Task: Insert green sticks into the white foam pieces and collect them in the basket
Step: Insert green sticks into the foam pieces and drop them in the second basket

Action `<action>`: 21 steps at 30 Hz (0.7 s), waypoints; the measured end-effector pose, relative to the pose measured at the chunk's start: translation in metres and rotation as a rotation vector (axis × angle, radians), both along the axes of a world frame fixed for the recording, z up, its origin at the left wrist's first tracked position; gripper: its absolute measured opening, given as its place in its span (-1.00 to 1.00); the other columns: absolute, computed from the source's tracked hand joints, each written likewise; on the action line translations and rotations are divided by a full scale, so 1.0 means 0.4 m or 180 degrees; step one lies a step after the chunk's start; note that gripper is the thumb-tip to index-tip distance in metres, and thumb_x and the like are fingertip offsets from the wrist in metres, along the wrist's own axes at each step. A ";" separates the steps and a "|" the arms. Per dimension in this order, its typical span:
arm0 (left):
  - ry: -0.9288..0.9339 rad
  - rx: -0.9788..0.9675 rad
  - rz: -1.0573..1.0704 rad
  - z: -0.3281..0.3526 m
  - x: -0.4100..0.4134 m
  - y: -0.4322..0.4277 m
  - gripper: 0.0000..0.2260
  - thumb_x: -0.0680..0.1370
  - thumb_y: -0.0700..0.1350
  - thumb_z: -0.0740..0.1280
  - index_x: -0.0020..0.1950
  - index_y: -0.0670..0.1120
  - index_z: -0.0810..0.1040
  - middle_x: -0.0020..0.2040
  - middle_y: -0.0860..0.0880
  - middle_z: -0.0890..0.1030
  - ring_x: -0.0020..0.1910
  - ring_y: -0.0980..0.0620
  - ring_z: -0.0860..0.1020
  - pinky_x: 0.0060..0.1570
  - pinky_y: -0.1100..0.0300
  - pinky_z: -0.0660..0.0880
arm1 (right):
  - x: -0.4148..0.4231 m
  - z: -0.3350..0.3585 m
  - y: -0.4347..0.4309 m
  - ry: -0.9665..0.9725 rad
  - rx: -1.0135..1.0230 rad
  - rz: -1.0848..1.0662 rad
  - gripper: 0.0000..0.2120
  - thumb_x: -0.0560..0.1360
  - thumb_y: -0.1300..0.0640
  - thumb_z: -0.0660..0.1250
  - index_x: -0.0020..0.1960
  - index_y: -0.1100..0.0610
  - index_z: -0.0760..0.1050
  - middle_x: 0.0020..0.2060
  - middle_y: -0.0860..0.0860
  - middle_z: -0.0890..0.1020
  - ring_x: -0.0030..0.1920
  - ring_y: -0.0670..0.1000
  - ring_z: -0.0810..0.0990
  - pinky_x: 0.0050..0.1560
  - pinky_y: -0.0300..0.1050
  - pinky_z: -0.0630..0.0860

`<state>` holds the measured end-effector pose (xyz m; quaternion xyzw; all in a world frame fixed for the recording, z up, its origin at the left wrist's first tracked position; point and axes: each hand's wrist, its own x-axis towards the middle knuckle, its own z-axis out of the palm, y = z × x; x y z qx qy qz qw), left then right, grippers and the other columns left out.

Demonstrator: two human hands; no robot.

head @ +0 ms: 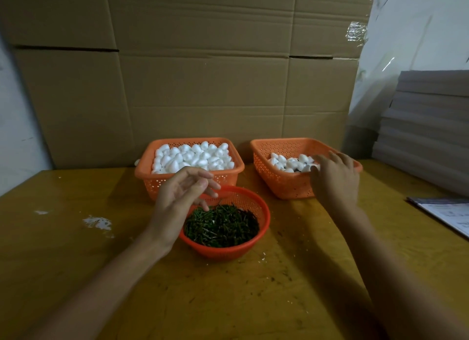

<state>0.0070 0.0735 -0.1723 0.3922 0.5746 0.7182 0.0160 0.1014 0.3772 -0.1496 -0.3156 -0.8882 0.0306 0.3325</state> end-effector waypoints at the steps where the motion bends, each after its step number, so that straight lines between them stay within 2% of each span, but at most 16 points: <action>1: 0.0012 -0.0023 -0.0004 -0.002 -0.003 0.000 -0.80 0.60 -0.14 0.30 0.13 -0.24 0.59 0.01 -0.20 0.70 -0.01 -0.15 0.67 -0.20 0.12 0.60 | -0.003 -0.002 -0.015 -0.0032 0.0144 0.0021 -0.63 0.65 0.19 0.29 0.45 0.08 0.53 0.50 0.20 0.47 0.56 0.24 0.29 0.51 0.24 0.28; 2: 0.0022 -0.0042 -0.0005 -0.004 -0.005 0.000 -0.80 0.60 -0.14 0.31 0.13 -0.23 0.59 0.00 -0.19 0.70 0.00 -0.15 0.68 -0.20 0.12 0.60 | -0.006 0.000 -0.039 0.0090 0.0303 0.0105 -0.63 0.64 0.23 0.28 0.43 0.09 0.55 0.50 0.20 0.47 0.56 0.24 0.30 0.52 0.24 0.27; 4: 0.0007 -0.0070 0.0028 -0.007 -0.007 0.000 -0.82 0.60 -0.14 0.32 0.11 -0.22 0.60 -0.01 -0.18 0.71 0.00 -0.15 0.68 -0.20 0.13 0.60 | -0.011 0.009 -0.105 0.0483 0.0503 0.0526 -0.68 0.60 0.29 0.26 0.31 0.15 0.61 0.38 0.20 0.56 0.46 0.24 0.40 0.42 0.23 0.38; 6: 0.0025 -0.0129 0.0111 -0.010 -0.008 0.001 -0.85 0.59 -0.14 0.34 0.08 -0.18 0.61 -0.02 -0.16 0.71 0.01 -0.16 0.67 -0.20 0.14 0.60 | -0.010 0.014 -0.190 0.0706 0.0355 0.1486 -0.73 0.60 0.23 0.23 0.20 0.15 0.64 0.22 0.12 0.63 0.30 0.16 0.50 0.22 0.17 0.49; 7: 0.0049 -0.0173 0.0164 -0.011 -0.009 0.003 -0.86 0.58 -0.13 0.35 0.07 -0.16 0.62 -0.02 -0.14 0.71 0.02 -0.16 0.67 -0.19 0.14 0.60 | -0.007 0.012 -0.234 0.0535 0.0228 0.2022 -0.75 0.62 0.16 0.23 0.20 0.11 0.63 0.17 0.06 0.64 0.24 0.10 0.53 0.18 0.13 0.51; 9: 0.0119 -0.0256 0.0254 -0.013 -0.010 0.008 -0.89 0.57 -0.13 0.37 0.05 -0.11 0.63 0.00 -0.09 0.71 0.05 -0.15 0.66 -0.17 0.13 0.58 | -0.005 -0.006 -0.304 -0.0413 0.0042 0.2769 -0.73 0.68 -0.02 0.22 0.28 0.01 0.59 0.19 -0.02 0.65 0.22 0.02 0.56 0.18 0.08 0.52; 12: 0.0385 -0.0526 0.0439 -0.011 -0.011 0.010 -0.90 0.59 -0.16 0.37 0.07 -0.05 0.64 0.06 0.04 0.69 0.14 0.06 0.64 -0.04 0.19 0.56 | -0.014 -0.029 -0.350 -0.1917 -0.0061 0.2810 -0.55 0.70 -0.26 0.08 0.44 -0.09 0.50 0.35 -0.02 0.58 0.34 0.05 0.54 0.26 0.14 0.53; 13: 0.0573 -0.0739 0.0519 -0.009 -0.016 0.009 -0.89 0.61 -0.14 0.37 0.11 -0.01 0.63 0.09 0.10 0.67 0.19 0.12 0.61 0.04 0.18 0.56 | -0.017 -0.028 -0.351 -0.2151 -0.0080 0.2715 -0.51 0.69 -0.29 0.05 0.48 -0.10 0.47 0.40 -0.01 0.55 0.40 0.07 0.50 0.32 0.16 0.50; 15: 0.1418 -0.1461 0.1057 0.007 -0.049 0.003 -0.81 0.64 -0.12 0.37 0.25 0.04 0.60 0.21 0.17 0.59 0.29 0.17 0.52 0.21 0.16 0.49 | -0.021 -0.023 -0.355 -0.2364 -0.0071 0.2651 -0.47 0.69 -0.30 0.02 0.54 -0.10 0.40 0.49 0.01 0.47 0.50 0.09 0.40 0.42 0.19 0.41; 17: 0.2238 -0.2229 0.1835 0.038 -0.115 0.001 -0.69 0.65 -0.07 0.36 0.40 0.04 0.55 0.34 0.06 0.51 0.39 0.05 0.42 0.30 0.09 0.41 | -0.028 -0.019 -0.362 -0.2482 -0.0029 0.2664 -0.46 0.70 -0.30 0.00 0.58 -0.11 0.34 0.52 0.01 0.42 0.54 0.10 0.34 0.46 0.20 0.37; 19: 0.2143 -0.2919 0.2308 0.079 -0.183 0.003 -0.62 0.67 0.09 0.30 0.48 0.09 0.51 0.46 -0.07 0.46 0.49 -0.10 0.34 0.41 -0.04 0.36 | -0.032 -0.021 -0.365 -0.2548 -0.0075 0.2655 -0.46 0.70 -0.30 -0.01 0.59 -0.12 0.32 0.52 0.01 0.41 0.54 0.10 0.33 0.46 0.20 0.37; 21: 0.1476 -0.3785 0.2141 0.107 -0.241 0.014 -0.51 0.67 0.30 0.13 0.55 0.16 0.43 0.61 -0.09 0.33 0.60 -0.15 0.24 0.52 -0.10 0.26 | -0.031 -0.024 -0.363 -0.2580 -0.0068 0.2625 -0.47 0.70 -0.29 -0.02 0.59 -0.13 0.32 0.52 0.01 0.41 0.54 0.09 0.33 0.45 0.20 0.37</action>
